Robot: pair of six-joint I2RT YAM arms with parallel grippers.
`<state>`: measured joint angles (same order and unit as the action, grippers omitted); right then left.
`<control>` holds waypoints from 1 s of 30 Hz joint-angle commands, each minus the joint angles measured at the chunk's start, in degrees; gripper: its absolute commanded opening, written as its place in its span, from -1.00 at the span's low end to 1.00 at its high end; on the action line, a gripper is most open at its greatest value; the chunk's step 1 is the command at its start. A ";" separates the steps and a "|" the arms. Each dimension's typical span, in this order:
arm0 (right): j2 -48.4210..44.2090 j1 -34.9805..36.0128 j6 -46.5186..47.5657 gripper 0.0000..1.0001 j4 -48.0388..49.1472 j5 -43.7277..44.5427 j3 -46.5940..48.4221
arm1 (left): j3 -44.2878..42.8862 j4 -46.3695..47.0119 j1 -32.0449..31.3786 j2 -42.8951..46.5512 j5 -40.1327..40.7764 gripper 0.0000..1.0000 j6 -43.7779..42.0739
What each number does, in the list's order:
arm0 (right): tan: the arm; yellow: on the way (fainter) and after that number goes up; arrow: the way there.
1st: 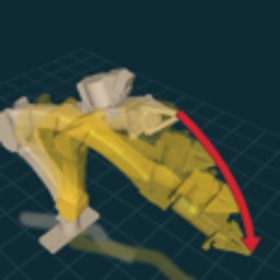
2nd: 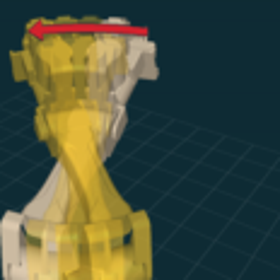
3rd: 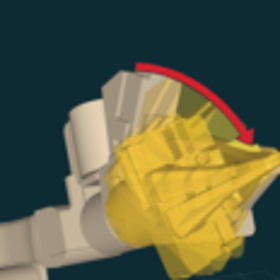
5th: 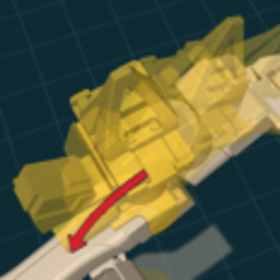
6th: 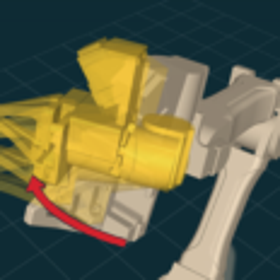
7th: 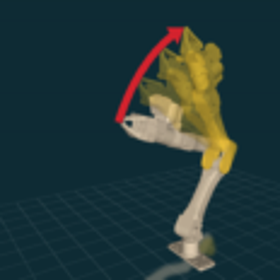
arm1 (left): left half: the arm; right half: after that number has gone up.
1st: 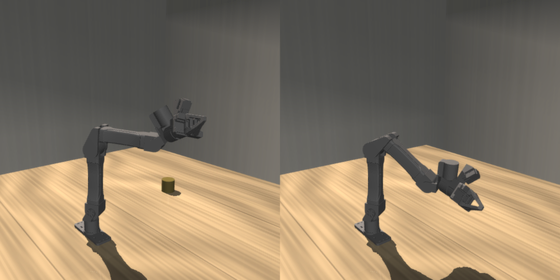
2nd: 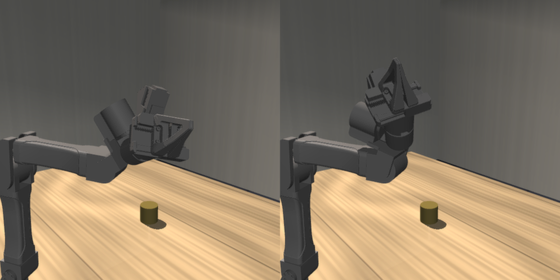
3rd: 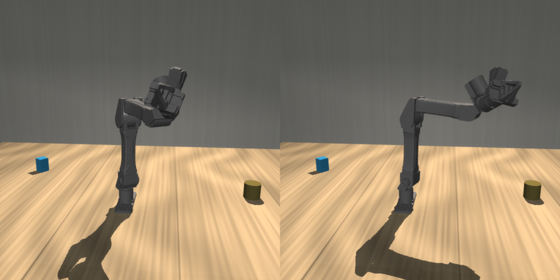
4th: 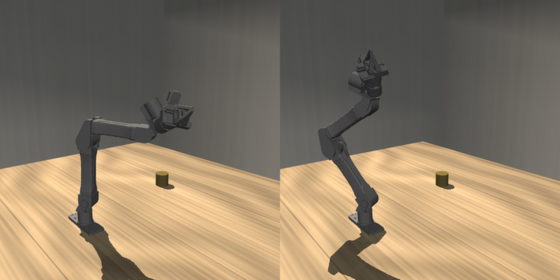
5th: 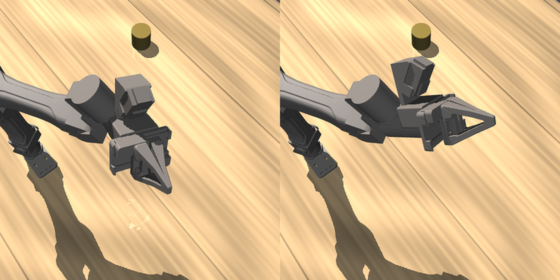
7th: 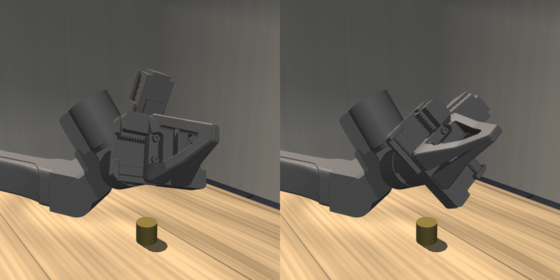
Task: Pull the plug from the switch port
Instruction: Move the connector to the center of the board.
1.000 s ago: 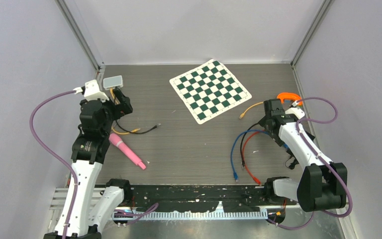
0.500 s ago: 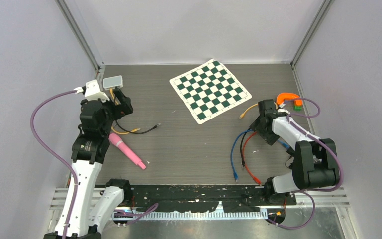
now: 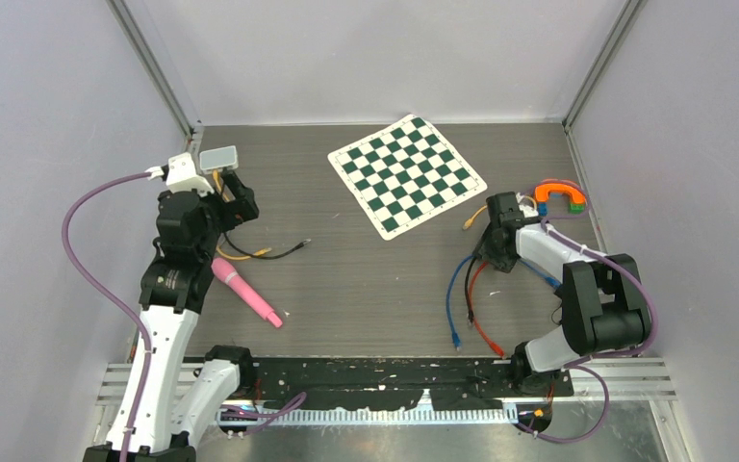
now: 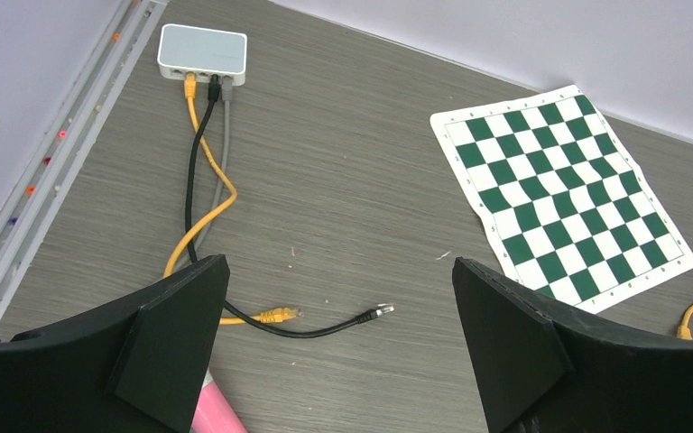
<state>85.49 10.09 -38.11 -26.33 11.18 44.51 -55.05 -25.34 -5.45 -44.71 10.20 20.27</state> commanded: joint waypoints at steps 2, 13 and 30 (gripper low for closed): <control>0.33 6.44 4.28 -0.14 0.79 -2.91 -1.10 | -1.17 1.20 0.27 -0.40 -1.26 0.98 -1.03; 3.35 19.31 5.36 -0.43 1.09 -6.12 -1.68 | -1.20 0.66 0.26 -1.08 -2.00 0.98 -1.07; -16.47 28.44 17.70 0.16 -4.86 5.33 6.31 | -1.45 0.18 0.27 -2.02 -5.56 0.98 -0.65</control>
<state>75.20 38.61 -26.02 -30.72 10.31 44.51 -55.05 -25.58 -5.45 -46.68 6.76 20.29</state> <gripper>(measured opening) 0.555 0.992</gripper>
